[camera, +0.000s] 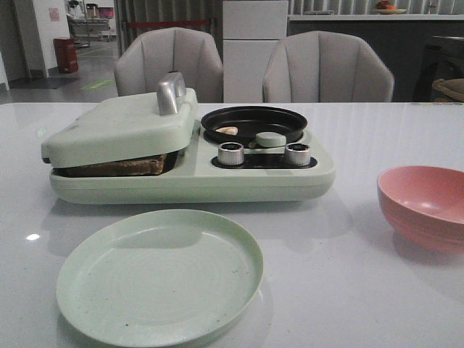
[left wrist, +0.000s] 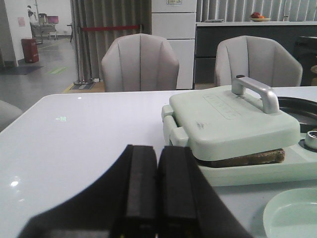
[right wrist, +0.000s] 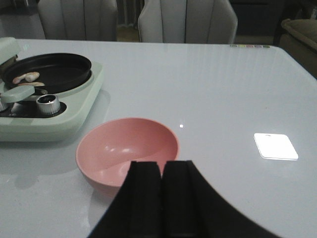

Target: Make breakfast with bread and shrimp

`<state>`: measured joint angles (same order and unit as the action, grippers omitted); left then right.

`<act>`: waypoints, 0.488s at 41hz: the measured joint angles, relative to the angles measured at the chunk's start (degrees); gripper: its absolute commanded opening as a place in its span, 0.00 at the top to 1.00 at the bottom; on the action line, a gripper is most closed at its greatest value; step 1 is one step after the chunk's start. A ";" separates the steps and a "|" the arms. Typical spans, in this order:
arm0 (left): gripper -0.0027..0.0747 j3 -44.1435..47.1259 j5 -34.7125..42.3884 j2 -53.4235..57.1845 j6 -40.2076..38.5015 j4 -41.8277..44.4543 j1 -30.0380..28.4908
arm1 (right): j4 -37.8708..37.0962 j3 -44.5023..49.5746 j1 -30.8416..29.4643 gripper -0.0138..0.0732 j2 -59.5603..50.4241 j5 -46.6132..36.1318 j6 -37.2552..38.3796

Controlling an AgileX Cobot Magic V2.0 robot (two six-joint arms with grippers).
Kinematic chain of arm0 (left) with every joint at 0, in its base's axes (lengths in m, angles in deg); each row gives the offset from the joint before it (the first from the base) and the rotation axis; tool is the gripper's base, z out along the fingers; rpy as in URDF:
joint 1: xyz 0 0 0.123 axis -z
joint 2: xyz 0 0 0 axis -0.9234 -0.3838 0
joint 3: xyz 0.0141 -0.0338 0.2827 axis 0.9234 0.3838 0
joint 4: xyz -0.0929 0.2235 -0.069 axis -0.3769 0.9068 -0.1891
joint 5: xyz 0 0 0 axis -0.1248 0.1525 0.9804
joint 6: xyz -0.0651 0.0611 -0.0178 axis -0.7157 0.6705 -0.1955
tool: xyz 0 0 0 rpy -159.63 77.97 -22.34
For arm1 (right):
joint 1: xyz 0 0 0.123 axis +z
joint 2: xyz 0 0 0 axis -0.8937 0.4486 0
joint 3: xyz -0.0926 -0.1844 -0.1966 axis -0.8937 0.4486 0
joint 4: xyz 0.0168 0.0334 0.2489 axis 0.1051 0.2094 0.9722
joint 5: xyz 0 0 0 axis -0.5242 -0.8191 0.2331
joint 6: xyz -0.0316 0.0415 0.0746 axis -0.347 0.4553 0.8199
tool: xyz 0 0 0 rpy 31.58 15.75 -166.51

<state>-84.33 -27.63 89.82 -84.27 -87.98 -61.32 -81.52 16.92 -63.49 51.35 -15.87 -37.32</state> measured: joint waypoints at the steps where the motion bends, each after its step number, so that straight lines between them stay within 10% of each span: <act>1: 0.84 0.00 0.00 0.00 0.00 0.00 0.00 | 0.23 1.15 -0.11 0.83 -0.18 -1.48 0.00; 20: 0.84 0.00 0.00 0.00 0.00 0.00 0.00 | 2.42 4.69 -0.10 0.83 -0.51 -11.85 -0.35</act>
<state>-84.33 -27.63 89.82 -84.27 -87.98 -61.32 -79.10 21.61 -63.59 50.84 -27.72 -37.67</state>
